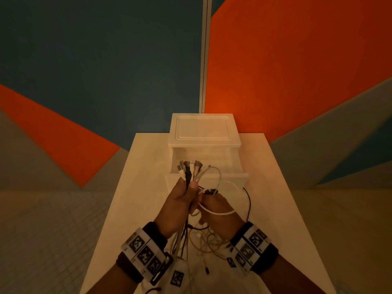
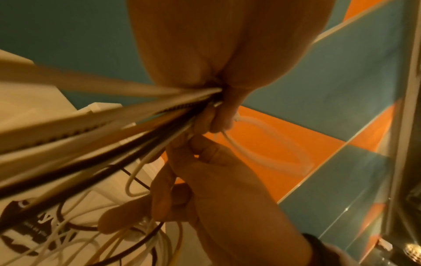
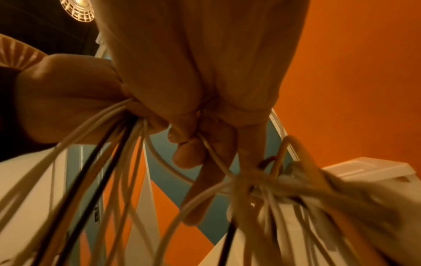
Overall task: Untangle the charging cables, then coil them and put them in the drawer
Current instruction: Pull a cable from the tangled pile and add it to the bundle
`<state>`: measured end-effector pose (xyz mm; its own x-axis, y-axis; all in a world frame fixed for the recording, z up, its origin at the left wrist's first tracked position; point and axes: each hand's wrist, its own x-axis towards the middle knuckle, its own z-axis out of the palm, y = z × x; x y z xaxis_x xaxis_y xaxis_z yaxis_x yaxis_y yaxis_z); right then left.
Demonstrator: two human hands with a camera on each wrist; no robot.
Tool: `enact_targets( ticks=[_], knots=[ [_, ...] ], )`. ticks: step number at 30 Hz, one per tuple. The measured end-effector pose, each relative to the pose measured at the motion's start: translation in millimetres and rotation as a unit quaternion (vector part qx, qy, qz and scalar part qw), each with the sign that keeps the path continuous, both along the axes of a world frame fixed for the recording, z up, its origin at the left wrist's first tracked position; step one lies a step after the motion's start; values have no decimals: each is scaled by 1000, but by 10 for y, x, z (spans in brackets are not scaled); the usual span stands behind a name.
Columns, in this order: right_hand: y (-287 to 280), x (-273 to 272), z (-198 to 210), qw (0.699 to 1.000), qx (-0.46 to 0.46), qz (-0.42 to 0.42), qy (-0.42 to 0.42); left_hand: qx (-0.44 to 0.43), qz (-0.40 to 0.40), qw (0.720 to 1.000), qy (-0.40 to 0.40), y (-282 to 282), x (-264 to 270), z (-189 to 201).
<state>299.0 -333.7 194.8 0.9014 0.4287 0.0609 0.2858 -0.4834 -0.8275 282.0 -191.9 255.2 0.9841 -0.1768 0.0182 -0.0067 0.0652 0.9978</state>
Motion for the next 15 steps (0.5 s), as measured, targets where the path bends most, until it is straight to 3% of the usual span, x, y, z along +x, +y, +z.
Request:
enact_targets(
  ticks=[3, 8, 12, 15],
  knots=[
    [-9, 16, -82, 996, 71, -32, 41, -46, 57, 997, 13, 18, -13, 27],
    [-94, -30, -225, 997, 28, -36, -65, -97, 119, 988, 1, 200, -17, 126],
    [-237, -45, -486, 997, 20, -48, -65, -88, 154, 984, -16, 323, -69, 242],
    [-379, -83, -697, 997, -45, -50, -41, -109, 162, 980, -44, 480, -83, 394]
  ],
)
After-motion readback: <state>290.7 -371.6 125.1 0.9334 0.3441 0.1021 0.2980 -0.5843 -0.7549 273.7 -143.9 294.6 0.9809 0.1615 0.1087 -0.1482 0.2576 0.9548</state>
